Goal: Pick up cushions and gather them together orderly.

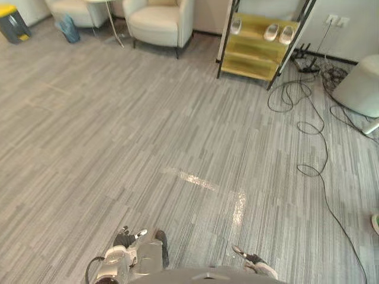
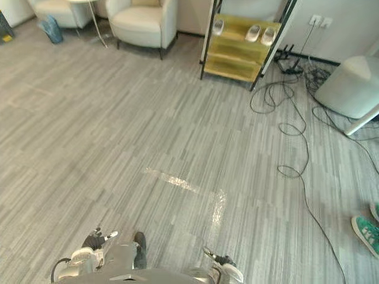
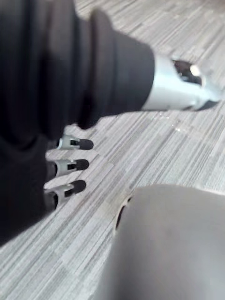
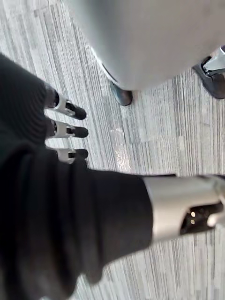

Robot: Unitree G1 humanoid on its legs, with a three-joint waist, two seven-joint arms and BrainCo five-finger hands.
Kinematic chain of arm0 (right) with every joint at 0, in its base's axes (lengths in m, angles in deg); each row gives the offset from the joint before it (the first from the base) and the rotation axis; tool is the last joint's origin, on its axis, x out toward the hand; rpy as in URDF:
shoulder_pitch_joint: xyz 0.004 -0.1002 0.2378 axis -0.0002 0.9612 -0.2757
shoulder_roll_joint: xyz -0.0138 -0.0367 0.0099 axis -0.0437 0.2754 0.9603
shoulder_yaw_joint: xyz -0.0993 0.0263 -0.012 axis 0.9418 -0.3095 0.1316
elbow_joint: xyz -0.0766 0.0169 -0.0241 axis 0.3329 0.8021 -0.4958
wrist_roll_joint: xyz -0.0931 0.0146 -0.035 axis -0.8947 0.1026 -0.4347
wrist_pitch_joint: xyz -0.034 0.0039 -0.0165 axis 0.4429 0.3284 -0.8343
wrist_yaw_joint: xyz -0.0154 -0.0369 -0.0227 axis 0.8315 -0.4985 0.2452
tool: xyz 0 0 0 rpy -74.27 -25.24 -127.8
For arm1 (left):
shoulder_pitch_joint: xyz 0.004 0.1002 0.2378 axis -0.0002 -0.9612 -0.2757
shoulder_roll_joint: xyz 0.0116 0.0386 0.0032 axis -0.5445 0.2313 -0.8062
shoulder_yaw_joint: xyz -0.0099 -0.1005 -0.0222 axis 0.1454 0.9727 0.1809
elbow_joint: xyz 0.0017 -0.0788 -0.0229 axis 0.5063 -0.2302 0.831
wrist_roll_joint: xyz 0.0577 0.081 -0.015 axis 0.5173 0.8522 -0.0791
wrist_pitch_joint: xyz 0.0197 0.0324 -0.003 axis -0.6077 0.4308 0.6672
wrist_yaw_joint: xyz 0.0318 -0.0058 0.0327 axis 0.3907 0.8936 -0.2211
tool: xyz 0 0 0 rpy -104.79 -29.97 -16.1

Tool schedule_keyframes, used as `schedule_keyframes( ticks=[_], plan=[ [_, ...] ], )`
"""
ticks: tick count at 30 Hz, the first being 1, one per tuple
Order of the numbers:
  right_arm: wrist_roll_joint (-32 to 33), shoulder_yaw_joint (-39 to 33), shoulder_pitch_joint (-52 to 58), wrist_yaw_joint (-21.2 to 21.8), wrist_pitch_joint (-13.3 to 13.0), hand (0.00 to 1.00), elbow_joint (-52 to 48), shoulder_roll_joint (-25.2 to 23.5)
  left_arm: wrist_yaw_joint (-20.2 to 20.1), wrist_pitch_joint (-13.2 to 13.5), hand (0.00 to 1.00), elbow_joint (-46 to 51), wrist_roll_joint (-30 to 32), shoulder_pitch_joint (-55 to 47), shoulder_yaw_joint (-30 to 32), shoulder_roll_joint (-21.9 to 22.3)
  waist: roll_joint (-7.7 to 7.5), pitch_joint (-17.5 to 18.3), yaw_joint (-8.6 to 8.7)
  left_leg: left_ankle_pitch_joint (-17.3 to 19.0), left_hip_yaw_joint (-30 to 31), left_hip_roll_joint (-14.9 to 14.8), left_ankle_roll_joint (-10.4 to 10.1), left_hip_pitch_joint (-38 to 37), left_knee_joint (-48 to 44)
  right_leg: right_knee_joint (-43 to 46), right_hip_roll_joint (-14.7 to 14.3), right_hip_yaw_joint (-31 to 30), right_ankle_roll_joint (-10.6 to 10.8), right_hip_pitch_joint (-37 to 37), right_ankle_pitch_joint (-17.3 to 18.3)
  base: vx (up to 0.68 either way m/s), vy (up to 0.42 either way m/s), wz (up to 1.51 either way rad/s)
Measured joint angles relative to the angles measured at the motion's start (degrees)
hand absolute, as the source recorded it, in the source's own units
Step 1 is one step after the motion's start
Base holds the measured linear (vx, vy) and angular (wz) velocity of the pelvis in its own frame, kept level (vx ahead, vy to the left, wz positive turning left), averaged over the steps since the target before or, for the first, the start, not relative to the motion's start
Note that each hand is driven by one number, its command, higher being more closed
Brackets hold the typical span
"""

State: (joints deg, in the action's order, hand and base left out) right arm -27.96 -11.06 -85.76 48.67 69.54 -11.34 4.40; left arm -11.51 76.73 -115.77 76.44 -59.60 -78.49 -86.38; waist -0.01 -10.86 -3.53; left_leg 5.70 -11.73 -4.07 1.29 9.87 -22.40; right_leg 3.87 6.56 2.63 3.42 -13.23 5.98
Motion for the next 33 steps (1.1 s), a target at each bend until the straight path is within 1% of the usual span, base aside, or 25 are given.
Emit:
schedule_keyframes(
  ticks=[1,2,3,4,5,6,7,8,9,11,12,13,14,15,16,17,19,20,22,23,25,27,30,32,33],
  plan=[
    [-0.18,0.63,0.0,0.02,-0.07,0.0,-0.03,0.05,0.02,-0.03,0.0,-0.43,0.0,-0.03,-0.02,-0.18,-0.22,0.46,-0.1,1.09,0.06,0.42,0.32,-0.62,-0.34,1.26,0.3,-0.9,0.07,0.13,-0.1,0.33,0.153,-0.38],
    [-0.23,1.69,0.0,0.08,-0.35,0.0,0.01,0.55,0.02,-0.09,0.0,-1.41,-0.13,0.01,-0.09,-0.2,0.28,0.97,-0.14,4.24,0.13,0.65,0.35,-2.38,-0.08,6.22,0.54,-2.55,1.15,1.71,0.59,0.29,0.151,-0.46],
    [-0.26,1.98,-0.15,0.21,-0.5,0.0,0.06,0.68,-0.09,-0.1,0.0,-1.82,-0.48,0.1,-0.23,-0.18,0.39,0.95,-0.41,5.42,-0.49,0.71,0.48,-3.64,0.79,12.01,0.57,-3.87,3.03,4.23,1.83,0.2,0.109,-0.56],
    [-0.28,2.45,-0.18,0.46,-0.47,0.0,0.14,0.64,-0.01,-0.15,0.0,-2.04,-0.56,-0.01,-0.65,-0.45,0.14,1.08,-0.46,6.1,-1.98,1.18,0.89,-5.5,1.79,23.04,1.34,-5.24,5.48,9.01,2.59,0.22,0.113,-0.42],
    [-0.07,3.03,-0.06,0.62,-0.4,0.0,0.0,0.58,0.03,-0.26,0.0,-2.34,-0.57,-0.03,-1.77,-1.03,0.14,0.93,0.1,6.63,-2.73,1.73,1.28,-7.44,2.48,33.55,2.28,-5.66,8.03,13.38,1.21,0.21,0.094,-0.22],
    [-0.22,3.54,-0.2,0.6,-0.54,0.0,-0.21,1.0,0.04,-0.64,0.0,-2.83,-0.59,-0.13,-3.35,-1.8,0.28,0.56,1.01,7.09,-3.07,2.54,1.4,-10.49,3.79,43.0,3.43,-4.15,8.79,17.21,0.13,0.29,0.093,-0.05],
    [-0.22,3.46,-0.33,0.6,-0.55,0.0,-0.2,1.02,0.06,-0.75,0.0,-3.05,-0.56,-0.14,-3.65,-2.18,-0.16,0.38,1.0,7.09,-3.44,2.95,1.44,-12.64,4.99,46.72,4.38,-2.2,7.91,18.15,0.71,0.29,0.066,-0.1],
    [-0.27,3.47,-0.31,0.58,-0.51,0.0,-0.07,1.03,0.11,-0.79,0.0,-3.27,-0.51,-0.31,-3.75,-2.63,-0.34,0.21,0.75,7.08,-4.11,3.43,1.44,-16.37,7.48,49.73,5.63,1.72,4.91,19.26,3.01,0.21,0.024,-0.13],
    [-0.3,3.49,-0.26,0.56,-0.51,0.0,0.1,1.03,0.09,-0.81,0.0,-3.67,-0.46,-0.38,-4.21,-2.88,-0.21,0.27,0.84,7.07,-4.21,3.35,1.42,-18.53,9.0,49.24,5.66,4.69,3.71,19.34,4.89,0.16,-0.01,-0.08],
    [-0.36,3.48,-0.57,0.6,-0.61,0.0,0.02,0.89,0.09,-1.04,0.0,-4.4,-0.32,-0.33,-4.72,-3.09,-0.01,0.33,1.78,6.92,-4.06,2.83,1.15,-21.01,11.63,39.33,3.95,9.61,2.57,20.25,7.75,0.16,-0.06,0.03],
    [-0.32,3.4,-0.7,0.65,-0.62,0.0,0.02,0.9,0.08,-1.17,0.0,-4.47,-0.25,-0.29,-4.76,-3.07,0.11,0.33,1.98,6.95,-4.05,2.53,1.05,-20.99,11.76,35.7,3.15,10.24,2.23,20.6,7.89,0.19,-0.109,-0.01],
    [-0.31,3.36,-0.94,0.68,-0.59,0.0,0.03,0.96,0.07,-1.27,0.0,-4.5,-0.22,-0.28,-4.77,-2.98,0.44,0.31,2.25,6.9,-4.05,1.76,0.75,-21.2,11.85,27.66,1.43,10.95,1.39,21.04,7.41,0.2,-0.131,-0.03],
    [-0.28,3.3,-1.12,0.79,-0.59,0.0,-0.02,0.95,0.05,-1.29,0.0,-4.52,-0.2,-0.31,-4.95,-2.94,0.76,0.2,2.31,6.51,-4.04,0.83,0.06,-21.15,12.62,17.32,-0.55,10.97,0.15,21.32,4.29,0.2,-0.144,-0.03],
    [-0.29,3.27,-1.23,0.86,-0.58,0.0,0.01,0.95,0.05,-1.29,0.0,-4.53,-0.21,-0.29,-4.97,-2.95,0.76,0.16,2.3,6.26,-4.01,0.57,-0.43,-21.34,13.14,12.09,-1.1,10.88,-0.26,21.32,1.39,0.23,-0.214,-0.02],
    [-0.31,3.03,-1.35,1.22,-0.44,0.0,0.08,0.93,0.07,-1.25,0.0,-4.5,-0.22,-0.32,-4.94,-3.04,0.44,0.15,2.24,6.21,-3.94,0.62,-1.77,-22.2,14.12,5.1,-1.07,10.89,0.02,21.02,-4.45,0.23,-0.278,-0.02],
    [-0.34,2.87,-1.14,1.31,-0.42,0.0,0.41,0.74,0.08,-1.15,0.0,-4.51,-0.24,-0.4,-4.44,-3.23,-0.93,0.12,2.18,7.18,-3.56,1.36,-3.55,-24.39,14.86,3.38,-0.45,11.02,-0.72,20.13,-13.12,0.23,-0.318,-0.08],
    [-0.71,2.64,-1.37,1.57,-0.51,0.0,0.38,1.77,0.03,-1.05,0.0,-5.13,0.03,-0.59,-4.01,-2.22,1.28,-0.23,2.19,7.56,-2.41,-0.46,-4.75,-26.05,15.45,5.32,-2.12,11.15,-1.79,19.28,-11.71,0.14,-0.276,-0.1],
    [-1.62,1.71,-1.26,1.56,-0.48,0.0,0.55,2.63,0.01,-1.01,0.0,-5.21,0.48,-0.94,-3.96,-0.73,3.25,0.58,2.73,9.07,-1.6,-2.31,-6.44,-26.16,15.38,4.8,-4.14,11.82,-2.37,19.09,-9.92,0.12,-0.23,-0.03],
    [-1.79,0.65,-1.09,1.53,-0.5,0.0,0.85,3.18,-0.01,-1.02,0.0,-5.26,0.73,-0.96,-3.94,0.41,4.89,1.19,2.82,10.26,-0.39,-4.85,-7.41,-25.49,13.03,3.35,-6.58,12.81,-3.3,18.17,-8.84,0.13,-0.189,0.06],
    [-1.83,0.7,-1.11,1.53,-0.49,0.0,1.03,3.18,-0.15,-1.02,0.0,-5.23,0.73,-0.88,-3.92,0.41,4.9,1.16,2.74,10.42,0.05,-5.42,-7.53,-24.97,11.5,2.9,-7.08,13.05,-3.42,17.84,-8.74,0.08,-0.154,0.11],
    [-1.77,0.86,-0.94,1.5,-0.48,0.0,2.28,3.08,-0.7,-0.96,0.0,-4.8,0.72,0.28,-3.86,0.16,3.0,0.27,2.0,9.82,1.8,-7.44,-7.53,-18.35,-3.42,0.02,-7.7,13.8,-3.8,15.06,-8.5,0.04,-0.174,0.07],
    [-1.74,1.38,0.0,1.28,-0.33,0.0,2.39,3.81,-1.2,-0.92,0.0,-4.13,0.78,0.6,-4.69,0.35,3.01,0.13,1.51,9.57,2.03,-9.82,-7.27,-12.65,-15.49,-2.98,-9.14,13.47,-3.8,12.16,-8.5,0.09,-0.109,-0.02],
    [-1.45,1.76,0.42,1.25,-0.31,0.0,2.79,4.44,-1.16,-0.92,0.0,-4.0,0.76,0.56,-5.23,0.32,3.44,0.37,1.35,11.61,0.52,-8.68,-6.85,-11.51,-13.49,-3.67,-8.96,10.87,-3.8,10.99,-8.51,0.1,0.034,-0.25],
    [-1.16,1.75,1.45,1.24,-0.33,0.0,2.64,4.95,-1.13,-0.95,0.0,-3.97,0.73,0.26,-5.58,0.38,4.49,1.03,1.23,11.32,1.49,-7.28,-6.57,-11.45,0.06,-4.57,-8.9,9.55,-3.06,11.43,-9.49,0.07,0.118,-0.39],
    [-1.16,1.67,1.48,1.23,-0.33,0.0,2.78,5.0,-1.19,-0.97,0.0,-3.97,0.44,0.28,-5.43,0.48,4.41,1.04,0.95,10.37,1.57,-6.55,-7.0,-11.93,0.85,-5.06,-8.64,9.08,-2.91,11.44,-10.37,0.1,0.155,-0.3]
  ],
)
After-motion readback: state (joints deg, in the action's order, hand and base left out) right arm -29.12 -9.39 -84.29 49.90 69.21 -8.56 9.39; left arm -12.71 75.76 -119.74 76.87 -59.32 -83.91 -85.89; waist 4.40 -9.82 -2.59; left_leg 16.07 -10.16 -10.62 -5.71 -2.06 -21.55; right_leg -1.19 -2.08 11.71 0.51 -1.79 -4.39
